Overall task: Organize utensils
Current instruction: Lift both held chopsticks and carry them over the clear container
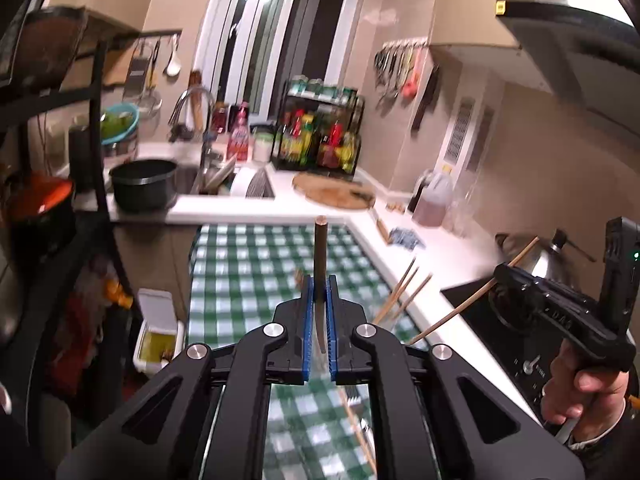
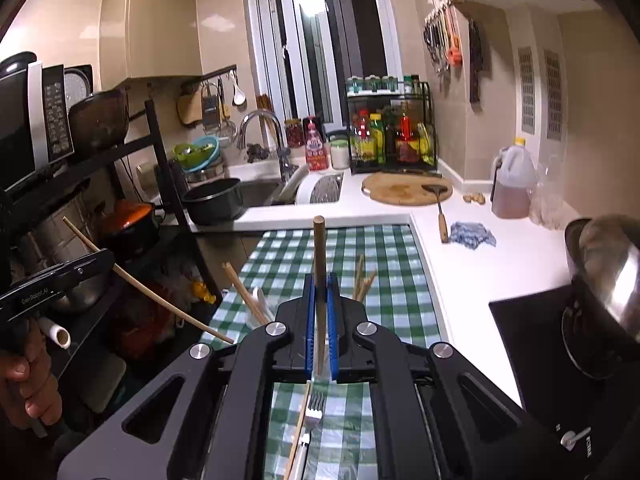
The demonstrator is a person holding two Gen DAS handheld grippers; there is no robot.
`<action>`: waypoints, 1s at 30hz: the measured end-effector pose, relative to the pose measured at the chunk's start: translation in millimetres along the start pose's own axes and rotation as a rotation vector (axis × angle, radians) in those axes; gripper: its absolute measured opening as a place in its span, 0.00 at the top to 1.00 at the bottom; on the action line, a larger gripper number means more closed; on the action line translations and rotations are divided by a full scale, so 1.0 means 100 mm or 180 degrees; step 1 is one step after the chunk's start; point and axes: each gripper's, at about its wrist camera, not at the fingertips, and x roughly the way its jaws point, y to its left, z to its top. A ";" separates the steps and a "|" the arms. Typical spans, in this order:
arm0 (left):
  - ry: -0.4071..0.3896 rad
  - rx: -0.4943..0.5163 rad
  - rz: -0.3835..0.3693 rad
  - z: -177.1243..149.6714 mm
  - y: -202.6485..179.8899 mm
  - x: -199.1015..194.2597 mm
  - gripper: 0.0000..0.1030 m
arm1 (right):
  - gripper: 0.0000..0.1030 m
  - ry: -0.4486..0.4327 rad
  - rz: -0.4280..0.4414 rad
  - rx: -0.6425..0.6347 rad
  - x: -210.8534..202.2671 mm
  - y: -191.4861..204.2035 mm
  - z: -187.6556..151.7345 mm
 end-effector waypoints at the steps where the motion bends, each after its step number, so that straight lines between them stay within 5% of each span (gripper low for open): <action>1: -0.0050 0.0003 -0.0028 0.08 -0.02 0.01 0.94 | 0.94 -0.0046 0.0006 -0.0009 -0.01 0.02 0.07; 6: -0.0155 0.0007 -0.0098 0.27 -0.10 0.16 0.94 | 0.94 -0.0228 -0.0020 -0.0034 0.04 0.09 0.31; 10: -0.0009 0.0039 -0.0107 0.23 -0.16 0.54 0.94 | 0.94 -0.0258 -0.0071 -0.0100 0.25 0.11 0.36; 27: 0.0666 0.0278 -0.0023 -0.21 -0.19 1.58 0.94 | 0.93 0.0280 -0.0005 -0.0127 1.36 -0.07 -0.09; 30: 0.0625 0.0310 0.0037 -0.22 -0.21 1.54 0.74 | 0.84 0.0359 -0.0068 -0.0184 1.39 -0.07 -0.13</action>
